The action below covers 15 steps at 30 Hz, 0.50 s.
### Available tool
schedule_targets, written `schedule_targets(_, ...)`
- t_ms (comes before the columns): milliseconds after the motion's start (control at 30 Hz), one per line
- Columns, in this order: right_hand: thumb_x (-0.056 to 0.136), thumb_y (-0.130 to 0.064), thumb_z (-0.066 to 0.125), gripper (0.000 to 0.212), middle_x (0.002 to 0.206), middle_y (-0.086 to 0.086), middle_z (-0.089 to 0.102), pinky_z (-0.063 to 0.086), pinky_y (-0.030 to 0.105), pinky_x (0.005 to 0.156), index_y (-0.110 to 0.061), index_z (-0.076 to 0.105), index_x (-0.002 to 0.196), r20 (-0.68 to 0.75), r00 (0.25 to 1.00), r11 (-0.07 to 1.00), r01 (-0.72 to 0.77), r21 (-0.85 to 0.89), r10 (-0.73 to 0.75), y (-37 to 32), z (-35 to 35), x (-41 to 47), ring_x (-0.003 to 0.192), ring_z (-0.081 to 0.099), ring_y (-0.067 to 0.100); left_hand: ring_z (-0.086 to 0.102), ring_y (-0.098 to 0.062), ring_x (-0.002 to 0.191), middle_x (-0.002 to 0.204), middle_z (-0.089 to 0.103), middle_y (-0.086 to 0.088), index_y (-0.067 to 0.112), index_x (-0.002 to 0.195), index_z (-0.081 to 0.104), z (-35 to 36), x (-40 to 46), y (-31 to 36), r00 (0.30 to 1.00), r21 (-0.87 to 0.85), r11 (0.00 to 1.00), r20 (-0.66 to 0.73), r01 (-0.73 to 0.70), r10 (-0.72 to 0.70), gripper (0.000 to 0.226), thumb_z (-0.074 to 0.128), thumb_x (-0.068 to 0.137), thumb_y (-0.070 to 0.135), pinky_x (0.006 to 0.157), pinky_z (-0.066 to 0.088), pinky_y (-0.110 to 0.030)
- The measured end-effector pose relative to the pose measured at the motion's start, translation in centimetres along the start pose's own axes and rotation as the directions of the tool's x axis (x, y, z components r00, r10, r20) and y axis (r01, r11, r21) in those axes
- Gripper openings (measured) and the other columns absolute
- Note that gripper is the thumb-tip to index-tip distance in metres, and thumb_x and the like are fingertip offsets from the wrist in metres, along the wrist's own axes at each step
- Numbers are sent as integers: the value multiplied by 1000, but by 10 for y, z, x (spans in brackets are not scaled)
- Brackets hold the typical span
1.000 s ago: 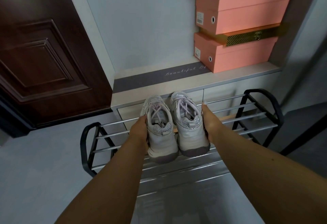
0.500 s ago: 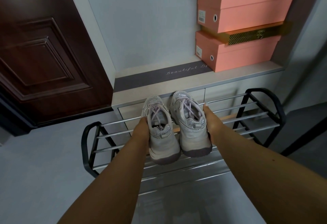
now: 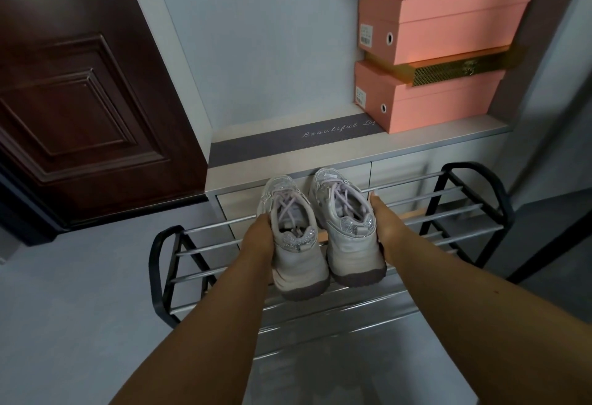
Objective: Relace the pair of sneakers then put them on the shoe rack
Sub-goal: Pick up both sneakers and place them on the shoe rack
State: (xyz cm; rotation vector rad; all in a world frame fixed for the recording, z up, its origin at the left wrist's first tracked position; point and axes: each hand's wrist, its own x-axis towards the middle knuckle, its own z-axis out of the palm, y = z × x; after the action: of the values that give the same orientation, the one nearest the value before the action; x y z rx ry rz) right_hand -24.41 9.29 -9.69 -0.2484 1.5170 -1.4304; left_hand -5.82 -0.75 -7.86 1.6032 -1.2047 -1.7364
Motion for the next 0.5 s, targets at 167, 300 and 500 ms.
schedule_targets(167, 89, -68, 32, 69, 100, 19, 71, 47, 46, 98, -12, 71, 92, -33, 999, 1000, -16, -5, 16, 0, -1, 0, 99, 65, 35, 56, -26, 64, 87, 63, -18, 4, 80, 63, 1, -6, 4, 999, -38, 999, 37, 22, -21, 36, 52, 92, 36, 54, 42, -26)
schedule_targets(300, 88, -69, 29, 71, 99, 18, 71, 48, 45, 97, -11, 71, 94, -36, 999, 1000, -24, -11, 24, 0, -2, 0, 99, 64, 34, 61, -36, 99, 110, 63, -25, 1, 104, 65, -6, 7, -1, 998, 56, 998, -51, -31, 34, 47, 48, 93, 43, 71, 48, -33)
schedule_targets(500, 93, -63, 28, 65, 79, 8, 65, 46, 29, 63, -11, 66, 85, -117, 993, 991, -4, -131, -12, -6, -7, -6, 74, 60, 22, 58, -37, 107, 115, 62, -20, 12, 90, 63, -10, -10, -4, 968, 148, 975, -167, -164, 188, 44, 34, 91, 44, 99, 45, -49)
